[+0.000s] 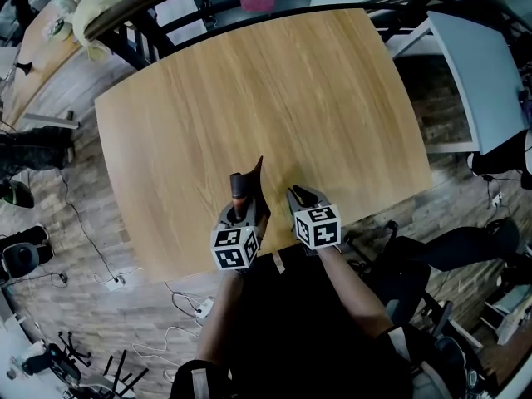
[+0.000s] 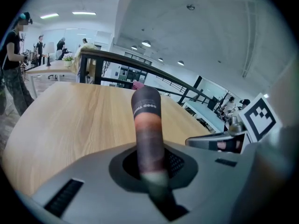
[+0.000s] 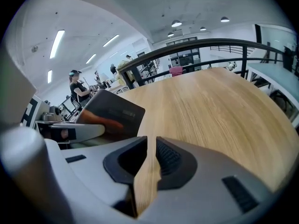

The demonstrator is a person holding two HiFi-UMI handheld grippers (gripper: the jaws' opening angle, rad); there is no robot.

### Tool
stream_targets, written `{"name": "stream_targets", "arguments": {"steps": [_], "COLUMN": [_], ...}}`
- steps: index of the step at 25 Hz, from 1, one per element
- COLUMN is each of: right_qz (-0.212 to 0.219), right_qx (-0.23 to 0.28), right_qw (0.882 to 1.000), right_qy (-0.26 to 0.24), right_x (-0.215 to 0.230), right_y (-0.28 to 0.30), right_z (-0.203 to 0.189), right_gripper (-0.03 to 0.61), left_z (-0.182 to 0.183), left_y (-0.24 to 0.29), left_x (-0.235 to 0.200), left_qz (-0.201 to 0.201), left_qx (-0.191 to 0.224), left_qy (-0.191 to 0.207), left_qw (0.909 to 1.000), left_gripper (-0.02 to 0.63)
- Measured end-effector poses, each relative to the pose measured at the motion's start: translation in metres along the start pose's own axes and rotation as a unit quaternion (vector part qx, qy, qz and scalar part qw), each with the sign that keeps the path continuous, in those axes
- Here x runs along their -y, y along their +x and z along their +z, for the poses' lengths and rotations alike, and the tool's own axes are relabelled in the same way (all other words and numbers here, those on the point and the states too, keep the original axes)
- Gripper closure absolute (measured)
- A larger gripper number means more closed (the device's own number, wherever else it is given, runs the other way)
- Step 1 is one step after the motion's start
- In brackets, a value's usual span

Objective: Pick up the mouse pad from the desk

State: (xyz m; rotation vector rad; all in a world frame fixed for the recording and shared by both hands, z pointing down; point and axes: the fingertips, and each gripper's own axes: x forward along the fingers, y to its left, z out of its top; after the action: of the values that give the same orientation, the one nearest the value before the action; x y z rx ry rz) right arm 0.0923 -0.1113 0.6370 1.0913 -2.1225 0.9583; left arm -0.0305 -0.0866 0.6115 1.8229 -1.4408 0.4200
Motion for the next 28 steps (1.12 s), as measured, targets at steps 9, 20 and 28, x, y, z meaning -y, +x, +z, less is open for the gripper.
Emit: {"name": "stream_targets", "arguments": {"steps": [9,20,28], "right_qz": [0.019,0.05,0.074], "right_qx": [0.03,0.077,0.114], "right_qw": [0.999,0.995,0.989], "right_qy": [-0.027,-0.035,-0.055], "right_x": [-0.013,-0.026,-0.046], "right_y": [-0.037,-0.074,-0.099], "right_z": [0.012,0.024,0.049], "right_gripper": [0.534,0.541,0.541], "left_z": [0.006,0.001,0.025], "left_y": [-0.037,-0.096,-0.131], "left_x": [0.023,0.031,0.033], "left_qz": [0.011,0.065,0.092], "left_qx": [0.032,0.065,0.117], "left_qy": [-0.004,-0.013,-0.014], "left_qw": [0.9994,0.9956,0.9887], "left_gripper": [0.571,0.571,0.571]}}
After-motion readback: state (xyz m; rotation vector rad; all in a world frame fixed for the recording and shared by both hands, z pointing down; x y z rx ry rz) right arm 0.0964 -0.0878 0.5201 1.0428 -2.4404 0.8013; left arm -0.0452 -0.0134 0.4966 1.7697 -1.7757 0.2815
